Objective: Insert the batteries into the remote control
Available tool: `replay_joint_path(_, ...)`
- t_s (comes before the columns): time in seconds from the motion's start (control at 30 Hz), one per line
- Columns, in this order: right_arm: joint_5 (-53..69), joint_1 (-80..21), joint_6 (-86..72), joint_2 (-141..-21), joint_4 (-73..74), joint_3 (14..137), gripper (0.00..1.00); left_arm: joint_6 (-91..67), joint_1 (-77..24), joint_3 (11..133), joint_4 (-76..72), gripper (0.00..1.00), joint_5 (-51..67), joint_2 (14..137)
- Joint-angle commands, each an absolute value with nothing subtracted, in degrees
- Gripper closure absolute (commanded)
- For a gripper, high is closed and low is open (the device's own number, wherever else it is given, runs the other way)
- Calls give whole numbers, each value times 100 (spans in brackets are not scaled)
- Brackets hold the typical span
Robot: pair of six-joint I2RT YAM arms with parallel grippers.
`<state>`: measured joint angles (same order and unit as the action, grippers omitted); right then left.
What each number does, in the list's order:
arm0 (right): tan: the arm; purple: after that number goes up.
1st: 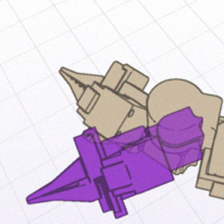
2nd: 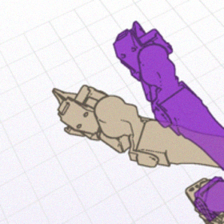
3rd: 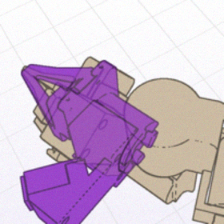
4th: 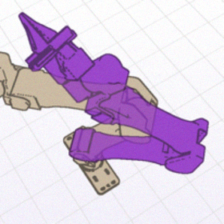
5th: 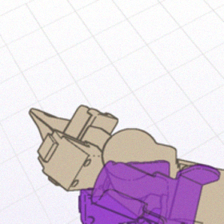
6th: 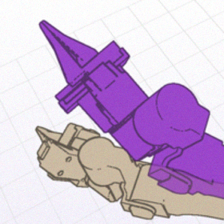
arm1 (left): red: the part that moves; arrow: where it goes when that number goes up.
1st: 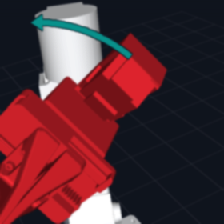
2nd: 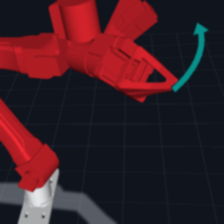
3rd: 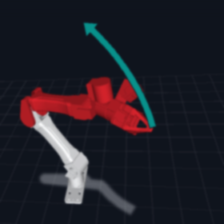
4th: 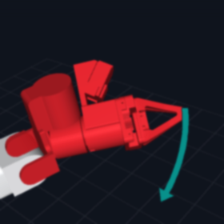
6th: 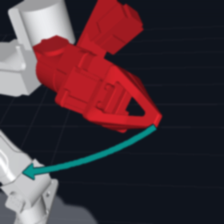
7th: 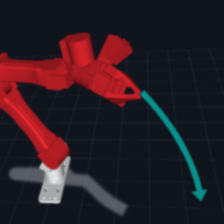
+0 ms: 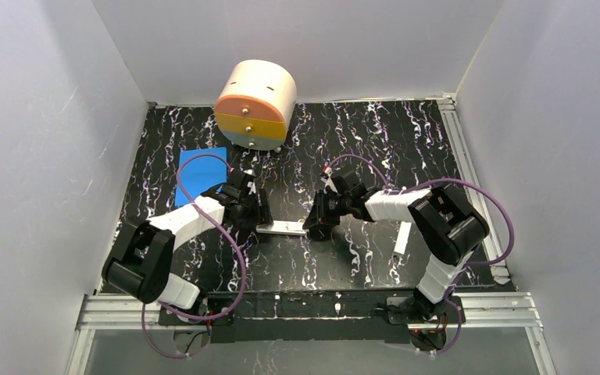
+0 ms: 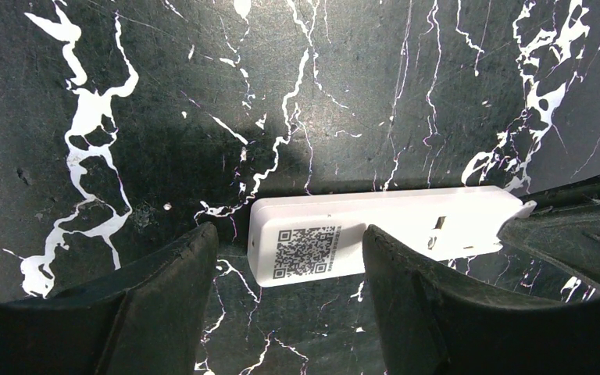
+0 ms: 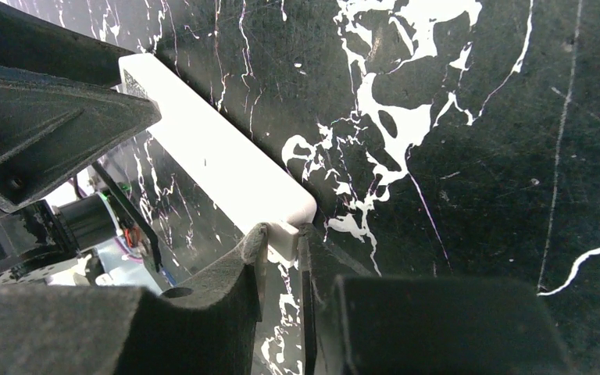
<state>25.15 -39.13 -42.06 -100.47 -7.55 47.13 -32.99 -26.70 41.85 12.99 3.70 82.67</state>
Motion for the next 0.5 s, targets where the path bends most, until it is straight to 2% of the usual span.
replay_joint_path(0.0, 1790, -3958, -3828, -10021, -110, 4560, 74, -3234, -2638, 4175, 1475, 35, 357, 8350)
replay_joint_path(0.47, 1878, -3957, -4279, -9692, -302, 4267, 75, -3281, -2639, 4101, 1395, 35, 427, 8391)
